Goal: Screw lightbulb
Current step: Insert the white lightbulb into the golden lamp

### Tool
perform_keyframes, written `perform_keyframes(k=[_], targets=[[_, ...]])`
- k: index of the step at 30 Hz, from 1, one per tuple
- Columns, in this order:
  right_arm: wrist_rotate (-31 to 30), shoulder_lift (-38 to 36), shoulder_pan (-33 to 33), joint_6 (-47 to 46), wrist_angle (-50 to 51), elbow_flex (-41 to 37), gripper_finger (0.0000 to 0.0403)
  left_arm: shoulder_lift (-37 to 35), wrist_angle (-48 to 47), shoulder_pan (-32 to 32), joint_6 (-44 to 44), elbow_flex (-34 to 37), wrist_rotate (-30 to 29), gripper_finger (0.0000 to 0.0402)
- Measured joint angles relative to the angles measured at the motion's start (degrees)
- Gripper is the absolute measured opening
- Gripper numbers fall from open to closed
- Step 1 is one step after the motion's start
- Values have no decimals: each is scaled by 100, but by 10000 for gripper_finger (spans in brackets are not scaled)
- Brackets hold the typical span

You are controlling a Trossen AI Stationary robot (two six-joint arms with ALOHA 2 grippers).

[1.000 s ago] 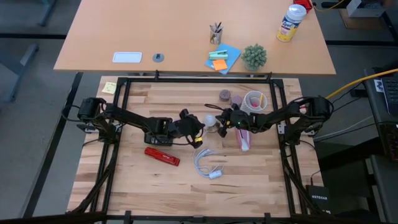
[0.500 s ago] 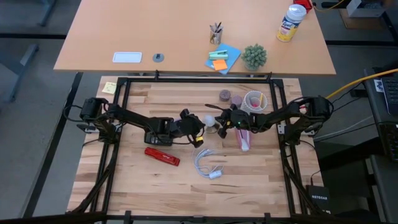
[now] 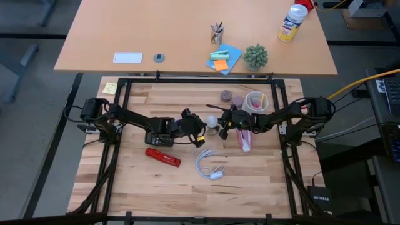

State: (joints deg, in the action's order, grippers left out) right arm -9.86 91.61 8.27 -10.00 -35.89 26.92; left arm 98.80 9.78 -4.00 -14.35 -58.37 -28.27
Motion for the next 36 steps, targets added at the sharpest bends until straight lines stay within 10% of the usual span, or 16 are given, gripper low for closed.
perform_keyframes(k=[36], targets=[[-303,0,0,34,-134,0,7,4,974,-425,101,2,413,1]])
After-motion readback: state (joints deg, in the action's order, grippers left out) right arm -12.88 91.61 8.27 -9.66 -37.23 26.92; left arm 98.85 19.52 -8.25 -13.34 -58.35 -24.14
